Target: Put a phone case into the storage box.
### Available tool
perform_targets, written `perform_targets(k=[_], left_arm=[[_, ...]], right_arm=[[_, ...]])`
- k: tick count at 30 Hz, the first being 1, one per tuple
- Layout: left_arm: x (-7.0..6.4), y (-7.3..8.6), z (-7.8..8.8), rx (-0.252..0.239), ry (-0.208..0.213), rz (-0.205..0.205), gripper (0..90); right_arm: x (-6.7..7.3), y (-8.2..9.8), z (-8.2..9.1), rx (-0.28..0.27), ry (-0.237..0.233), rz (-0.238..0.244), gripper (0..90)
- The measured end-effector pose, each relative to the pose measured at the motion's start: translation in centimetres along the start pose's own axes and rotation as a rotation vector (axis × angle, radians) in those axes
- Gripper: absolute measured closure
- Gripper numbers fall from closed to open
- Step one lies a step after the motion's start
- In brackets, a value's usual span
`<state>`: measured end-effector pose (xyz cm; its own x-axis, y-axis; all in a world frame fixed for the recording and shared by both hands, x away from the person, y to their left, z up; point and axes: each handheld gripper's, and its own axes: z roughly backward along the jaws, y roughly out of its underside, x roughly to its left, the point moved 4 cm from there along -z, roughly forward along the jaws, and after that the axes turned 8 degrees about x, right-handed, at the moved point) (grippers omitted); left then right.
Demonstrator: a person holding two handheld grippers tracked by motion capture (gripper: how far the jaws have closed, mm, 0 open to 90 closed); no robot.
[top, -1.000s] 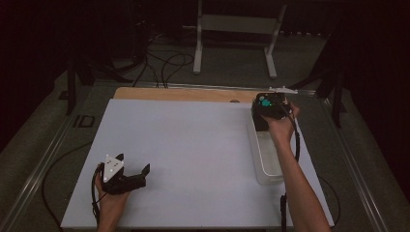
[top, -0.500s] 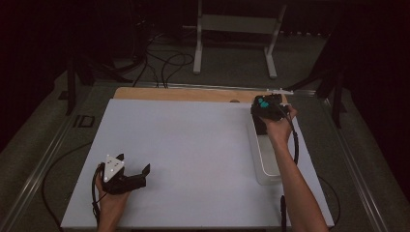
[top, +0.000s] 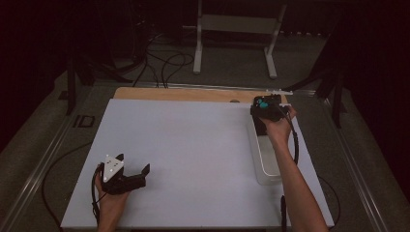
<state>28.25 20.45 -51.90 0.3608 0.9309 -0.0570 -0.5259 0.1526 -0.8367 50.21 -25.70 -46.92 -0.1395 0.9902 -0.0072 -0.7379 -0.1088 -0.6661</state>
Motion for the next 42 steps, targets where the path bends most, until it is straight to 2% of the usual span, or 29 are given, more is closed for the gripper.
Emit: perform_targets(k=[3, 9, 17, 23, 34, 42], left_arm=[[0.0, 0.0, 0.0, 0.003, 0.001, -0.002, 0.0], [-0.1, 0.0, -0.1, 0.006, 0.001, -0.003, 0.0], [-0.1, 0.1, -0.1, 0.007, 0.002, -0.004, 0.0], [-0.1, 0.1, -0.2, 0.009, 0.007, -0.002, 0.0], [-0.3, 0.1, -0.3, 0.022, 0.021, -0.007, 0.0], [-0.7, 0.2, -0.6, 0.048, 0.053, -0.024, 0.0]], right_arm=[[-0.1, 0.2, 0.1, -0.01, -0.005, 0.0, 8.8], [-1.0, 0.4, 0.3, -0.027, -0.047, -0.049, 8.3], [-0.9, 0.2, 1.6, -0.067, -0.068, -0.031, 8.3], [0.3, 0.5, 3.1, -0.092, -0.12, -0.006, 8.3], [3.3, 1.9, 6.2, -0.123, -0.211, 0.051, 8.4], [5.0, 3.6, 8.8, -0.144, -0.275, 0.11, 8.4]])
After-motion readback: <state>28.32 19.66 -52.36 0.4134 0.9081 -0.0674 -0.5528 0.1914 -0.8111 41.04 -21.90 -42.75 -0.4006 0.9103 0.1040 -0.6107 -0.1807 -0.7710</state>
